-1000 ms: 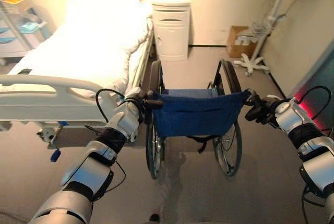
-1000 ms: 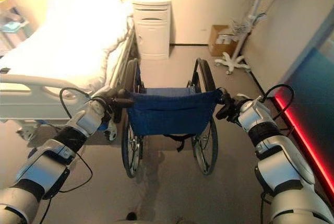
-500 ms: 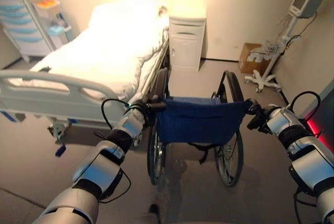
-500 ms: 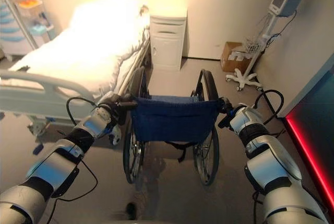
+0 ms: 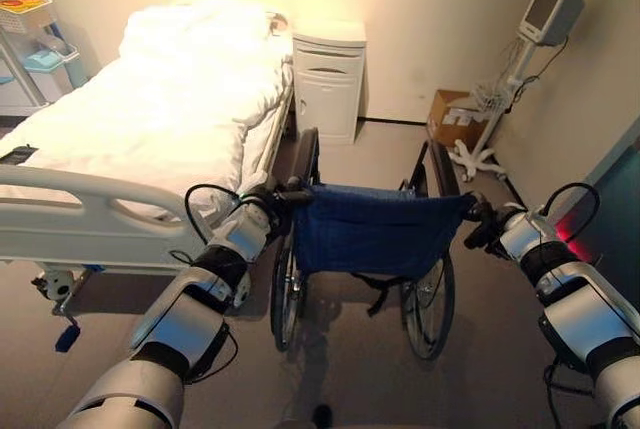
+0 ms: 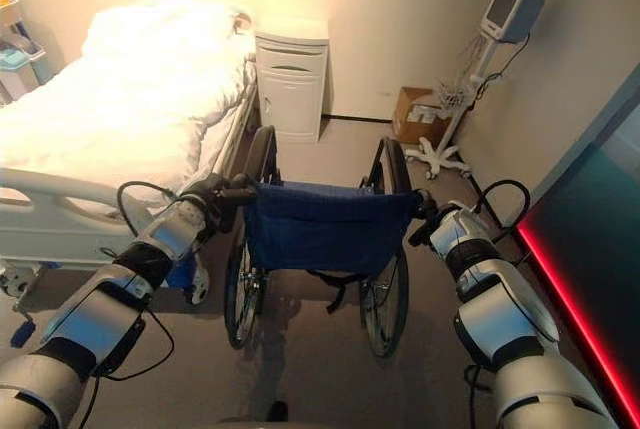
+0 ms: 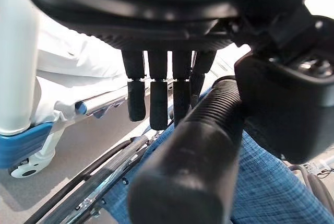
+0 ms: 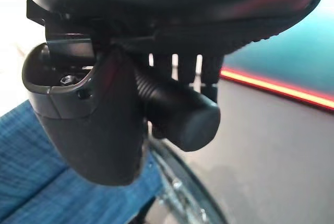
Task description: Push the wheelchair next to the bed
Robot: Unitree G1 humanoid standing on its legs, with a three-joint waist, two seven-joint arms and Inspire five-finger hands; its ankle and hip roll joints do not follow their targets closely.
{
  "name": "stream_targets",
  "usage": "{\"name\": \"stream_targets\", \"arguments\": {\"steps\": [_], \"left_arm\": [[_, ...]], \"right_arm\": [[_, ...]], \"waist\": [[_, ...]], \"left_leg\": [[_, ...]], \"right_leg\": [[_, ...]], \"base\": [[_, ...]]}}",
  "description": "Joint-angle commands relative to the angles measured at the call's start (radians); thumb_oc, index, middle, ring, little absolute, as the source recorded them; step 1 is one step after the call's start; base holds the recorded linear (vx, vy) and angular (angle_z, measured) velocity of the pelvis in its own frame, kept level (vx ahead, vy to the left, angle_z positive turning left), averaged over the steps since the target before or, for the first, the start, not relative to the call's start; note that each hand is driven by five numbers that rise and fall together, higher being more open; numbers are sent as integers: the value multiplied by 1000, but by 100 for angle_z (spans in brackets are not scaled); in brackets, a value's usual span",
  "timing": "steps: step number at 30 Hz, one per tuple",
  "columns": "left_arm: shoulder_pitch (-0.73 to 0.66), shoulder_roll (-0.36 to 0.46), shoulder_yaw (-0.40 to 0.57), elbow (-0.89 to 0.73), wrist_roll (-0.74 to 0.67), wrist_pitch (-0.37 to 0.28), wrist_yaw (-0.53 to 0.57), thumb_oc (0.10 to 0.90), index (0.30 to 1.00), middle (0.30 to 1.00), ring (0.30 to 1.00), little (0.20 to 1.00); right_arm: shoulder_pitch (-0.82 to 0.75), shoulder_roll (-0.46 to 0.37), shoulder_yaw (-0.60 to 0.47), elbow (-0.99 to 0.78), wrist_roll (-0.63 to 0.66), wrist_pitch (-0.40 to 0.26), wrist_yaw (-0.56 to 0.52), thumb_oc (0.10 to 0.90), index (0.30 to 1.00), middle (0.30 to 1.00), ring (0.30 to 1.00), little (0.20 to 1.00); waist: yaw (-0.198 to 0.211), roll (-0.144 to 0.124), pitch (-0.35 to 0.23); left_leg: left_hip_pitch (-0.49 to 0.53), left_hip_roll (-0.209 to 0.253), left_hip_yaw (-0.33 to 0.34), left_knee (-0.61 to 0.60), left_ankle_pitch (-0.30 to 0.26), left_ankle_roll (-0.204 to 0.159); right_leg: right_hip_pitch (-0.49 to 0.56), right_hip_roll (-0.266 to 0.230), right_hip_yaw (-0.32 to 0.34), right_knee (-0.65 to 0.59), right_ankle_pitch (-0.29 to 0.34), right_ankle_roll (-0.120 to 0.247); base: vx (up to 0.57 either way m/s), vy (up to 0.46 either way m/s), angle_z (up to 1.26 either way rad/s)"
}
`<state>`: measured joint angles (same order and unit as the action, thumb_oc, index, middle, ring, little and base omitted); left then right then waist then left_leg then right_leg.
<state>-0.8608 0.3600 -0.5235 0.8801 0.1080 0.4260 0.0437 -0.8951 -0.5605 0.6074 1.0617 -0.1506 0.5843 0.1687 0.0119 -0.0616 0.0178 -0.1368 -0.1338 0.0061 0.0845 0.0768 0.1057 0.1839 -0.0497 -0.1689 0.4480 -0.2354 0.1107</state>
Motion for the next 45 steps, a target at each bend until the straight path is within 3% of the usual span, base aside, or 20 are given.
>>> {"name": "stream_targets", "arguments": {"steps": [1,2,3,5,7,9,12,17,23,25,26,28,31,33,34,36,38,40,42,45], "left_arm": [[136,6,-52,-10,3,-17,-71,400,300,300,300,300],[135,2,-52,-8,4,-17,-69,400,300,300,300,300],[133,-13,-56,-2,4,-14,-54,400,300,300,300,300],[136,-7,-58,-13,-9,-1,-36,400,300,300,300,300],[140,9,-48,-27,-17,-1,-34,400,300,300,300,300],[150,31,-36,-54,-14,-17,-55,400,300,300,300,300],[160,29,-25,-79,8,-20,-67,400,300,300,300,300],[199,36,-28,-82,-2,-9,-58,400,300,300,300,300],[176,28,-9,-44,-4,-31,-9,400,300,300,300,300],[147,27,-15,-19,-37,-26,-9,400,300,300,300,300],[145,26,-15,-14,-42,-28,-8,400,300,300,300,300],[146,27,-5,0,-72,-35,8,400,300,300,300,300],[142,44,8,-15,-100,-41,1,400,300,300,300,300],[147,58,12,-39,-83,-57,-25,400,300,300,300,300],[151,61,13,-46,-81,-59,-28,400,300,300,300,300],[163,84,21,-85,-84,-64,-43,400,300,300,300,300],[182,108,20,-123,-90,-62,-50,400,300,300,300,300],[197,125,22,-146,-86,-60,-53,400,300,300,300,300],[175,139,24,-134,-122,-60,-38,400,300,300,300,300],[169,153,15,-115,-116,-65,-45,400,300,300,300,300]], "right_arm": [[-79,127,96,-101,-61,-300,-6,400,300,300,300,300],[-77,126,96,-103,-61,-299,-4,400,300,300,300,300],[-72,125,99,-111,-55,-291,-1,400,300,300,300,300],[-69,116,100,-144,-51,-276,5,400,300,300,300,300],[-70,88,102,-201,-45,-252,19,400,300,300,300,300],[-77,33,93,-273,-53,-204,56,400,300,300,300,300],[-82,-1,88,-309,-50,-176,64,400,300,300,300,300],[-97,5,111,-312,-17,-158,69,400,300,300,300,300],[-92,3,116,-299,-23,-150,94,400,300,300,300,300],[-87,4,115,-288,-13,-137,89,400,300,300,300,300],[-86,4,117,-287,-13,-137,88,400,300,300,300,300],[-83,-4,131,-278,-13,-152,96,400,300,300,300,300],[-98,-13,141,-299,8,-121,88,400,300,300,300,300],[-96,-10,130,-296,9,-109,63,400,300,300,300,300],[-96,-11,128,-296,8,-110,60,400,300,300,300,300],[-96,-10,119,-304,3,-112,42,400,300,300,300,300],[-96,-10,113,-317,-2,-128,24,400,300,300,300,300],[-106,-15,114,-317,-1,-142,26,400,300,300,300,300],[-120,-24,109,-296,36,-162,40,400,300,300,300,300],[-64,12,100,-299,60,-109,39,400,300,300,300,300]], "waist": [[110,11,72],[101,14,75],[66,30,90],[32,23,119],[9,8,143],[-21,5,160],[-29,18,172],[-16,-19,157],[-42,-12,109],[-57,-12,97],[-59,-13,97],[-69,-20,89],[-51,-42,113],[-19,-43,148],[-11,-40,158],[26,-17,183],[72,16,204],[99,19,208],[97,19,194],[103,5,164]], "left_leg": [[100,23,-30,-53,3,-48],[113,25,-38,-56,1,-48],[170,33,-71,-68,-17,-44],[231,27,-102,-75,-67,-42],[272,20,-121,-70,-110,-42],[318,32,-170,-61,-144,-54],[334,53,-196,-54,-158,-63],[324,60,-176,3,-174,-95],[368,159,-133,-4,-23,-171],[354,188,-119,52,57,-191],[351,190,-119,62,66,-193],[334,212,-116,178,167,-212],[215,224,-78,315,219,-223],[81,221,-58,299,240,-220],[70,221,-58,302,231,-219],[-3,190,-68,196,236,-210],[-67,160,-78,7,263,-210],[-85,140,-52,-114,266,-211],[-43,105,-27,-87,149,-176],[4,84,-31,-49,73,-141]], "right_leg": [[-109,-48,124,-38,463,39],[-135,-51,123,-37,461,37],[-252,-62,117,-71,460,24],[-361,-97,101,-137,513,35],[-403,-96,101,-231,538,50],[-447,-78,107,-486,503,55],[-446,-58,130,-531,483,49],[-337,-50,130,-419,468,24],[-237,-19,80,-467,444,-22],[-223,-9,70,-474,433,-39],[-221,-9,69,-476,433,-41],[-205,0,65,-477,415,-63],[-154,0,71,-468,373,-94],[-90,7,100,-479,351,-99],[-74,11,106,-483,348,-98],[-21,42,141,-494,322,-97],[45,76,190,-509,295,-98],[74,74,207,-514,285,-91],[52,40,186,-476,257,-64],[41,-14,142,-435,259,-21]], "base": [[312,49,28],[433,7,22],[436,-47,11],[492,-115,-8],[455,-156,9],[576,-181,79],[441,-223,76],[410,-296,57],[336,-179,39],[245,-129,26],[222,-100,25],[250,-96,22],[254,-86,-11],[299,-7,-3],[383,72,6],[401,114,-22],[485,136,-49],[422,163,-73],[460,287,-120],[401,191,-113]]}}
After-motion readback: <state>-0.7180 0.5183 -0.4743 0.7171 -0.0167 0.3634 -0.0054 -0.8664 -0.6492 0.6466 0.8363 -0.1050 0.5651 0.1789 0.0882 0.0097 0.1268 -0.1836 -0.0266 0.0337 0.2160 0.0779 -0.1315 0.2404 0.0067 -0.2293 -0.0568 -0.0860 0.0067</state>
